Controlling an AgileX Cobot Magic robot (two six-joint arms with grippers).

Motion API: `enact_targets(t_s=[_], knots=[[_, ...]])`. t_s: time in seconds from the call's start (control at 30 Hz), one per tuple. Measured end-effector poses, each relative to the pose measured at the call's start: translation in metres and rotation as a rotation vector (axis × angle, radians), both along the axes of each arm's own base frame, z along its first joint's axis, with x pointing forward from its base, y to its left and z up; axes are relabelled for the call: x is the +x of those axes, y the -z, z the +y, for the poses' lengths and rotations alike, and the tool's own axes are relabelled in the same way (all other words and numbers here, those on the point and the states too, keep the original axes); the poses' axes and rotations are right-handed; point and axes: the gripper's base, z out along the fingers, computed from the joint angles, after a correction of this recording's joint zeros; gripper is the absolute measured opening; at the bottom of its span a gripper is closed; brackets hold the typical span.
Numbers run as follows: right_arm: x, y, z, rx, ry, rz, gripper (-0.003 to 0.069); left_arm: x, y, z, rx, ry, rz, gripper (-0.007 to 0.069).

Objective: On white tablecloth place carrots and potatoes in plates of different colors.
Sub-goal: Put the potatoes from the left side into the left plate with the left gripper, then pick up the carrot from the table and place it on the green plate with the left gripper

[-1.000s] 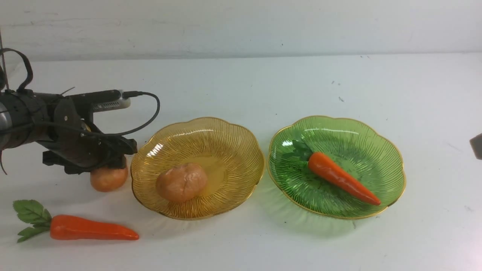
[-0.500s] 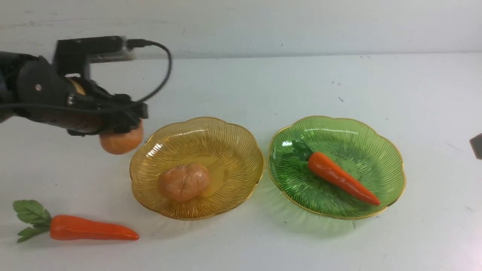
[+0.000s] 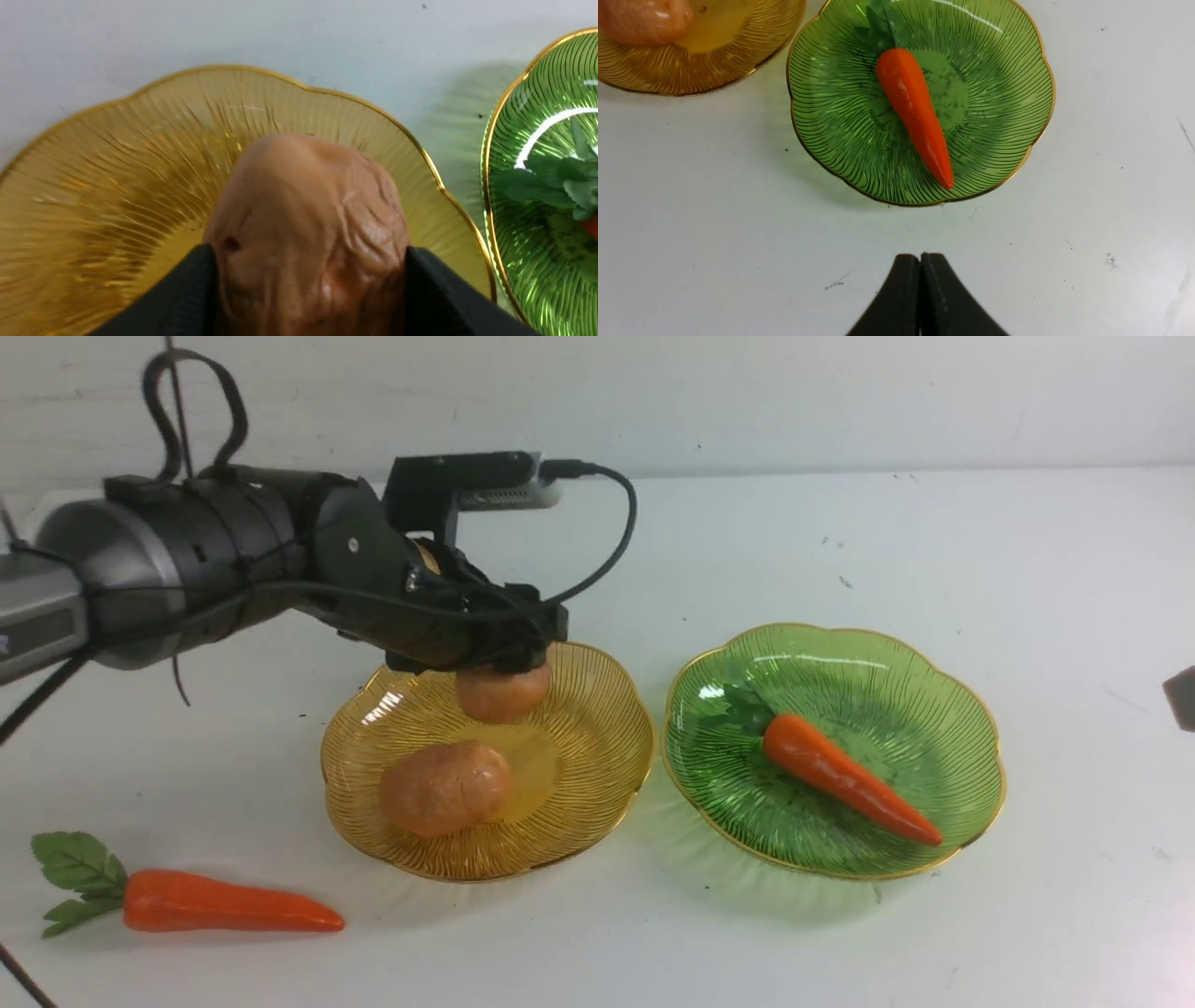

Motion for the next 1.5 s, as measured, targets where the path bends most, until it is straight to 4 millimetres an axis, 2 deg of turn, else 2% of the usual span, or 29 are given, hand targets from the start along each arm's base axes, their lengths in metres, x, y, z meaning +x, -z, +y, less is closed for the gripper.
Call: enact_targets(t_s=[0.03,0.1,0.23,0.3,0.37,0.43,0.5,0.53,0.6,0.63,0.7,0.8,0.87,1.0,1.07,1.23,1.33,1.5], knots=[[0.0,0.0,0.0,0.0,0.0,0.0,-0.0015,0.0,0.001,-0.001,-0.002,0.0,0.004,0.0441],[0.0,0.0,0.0,0.0,0.0,0.001,-0.0015,0.001,0.014,-0.007,-0.011,0.002,0.052,0.0493],[0.0,0.0,0.0,0.0,0.0,0.001,-0.0015,-0.002,0.012,-0.008,-0.006,0.016,0.089,0.0588],[0.0,0.0,0.0,-0.001,0.0,0.004,-0.0015,-0.005,-0.006,-0.008,-0.007,0.033,0.092,0.061],[0.0,0.0,0.0,-0.002,0.0,0.006,-0.0015,-0.008,-0.034,-0.007,-0.016,0.053,0.058,0.0592],[-0.001,0.001,0.0,-0.003,-0.001,0.009,-0.0015,-0.015,-0.063,-0.005,0.001,0.089,0.026,0.0524],[-0.001,0.001,0.0,-0.005,-0.001,0.015,-0.0015,-0.027,-0.092,0.002,0.059,0.142,-0.005,0.0367],[-0.001,0.001,0.0,-0.005,-0.001,0.016,-0.0015,-0.037,-0.107,0.01,0.119,0.172,-0.009,0.0251],[-0.001,0.001,0.0,-0.005,-0.001,0.016,-0.0015,-0.057,-0.121,0.029,0.237,0.19,0.052,0.0088],[-0.001,0.001,0.0,-0.005,-0.001,0.016,-0.0015,-0.071,-0.121,0.044,0.316,0.162,0.131,0.0034],[-0.001,0.001,0.0,-0.002,-0.002,0.018,-0.0015,-0.086,-0.108,0.063,0.403,0.099,0.195,0.0006],[-0.002,0.001,0.0,0.003,-0.003,0.023,-0.0015,-0.113,-0.062,0.082,0.52,0.056,0.353,-0.0003],[-0.002,0.001,0.001,0.015,-0.007,0.027,-0.0015,-0.127,-0.034,0.088,0.52,-0.011,0.46,-0.0001],[-0.002,0.001,0.002,0.021,-0.008,0.029,-0.0015,-0.14,-0.006,0.093,0.495,-0.139,0.554,0.0017],[-0.002,0.001,0.002,0.022,-0.008,0.03,-0.0015,-0.146,0.014,0.096,0.469,-0.256,0.576,0.0053],[-0.002,0.001,0.002,0.022,-0.008,0.029,-0.0015,-0.135,0.025,0.102,0.46,-0.417,0.455,0.0168],[-0.001,0.0,0.002,0.026,-0.008,0.018,-0.0015,-0.123,0.026,0.107,0.396,-0.594,0.35,0.0291],[0.0,-0.001,0.002,0.032,-0.005,-0.006,-0.0015,-0.116,0.036,0.111,0.301,-0.808,0.353,0.0419]])
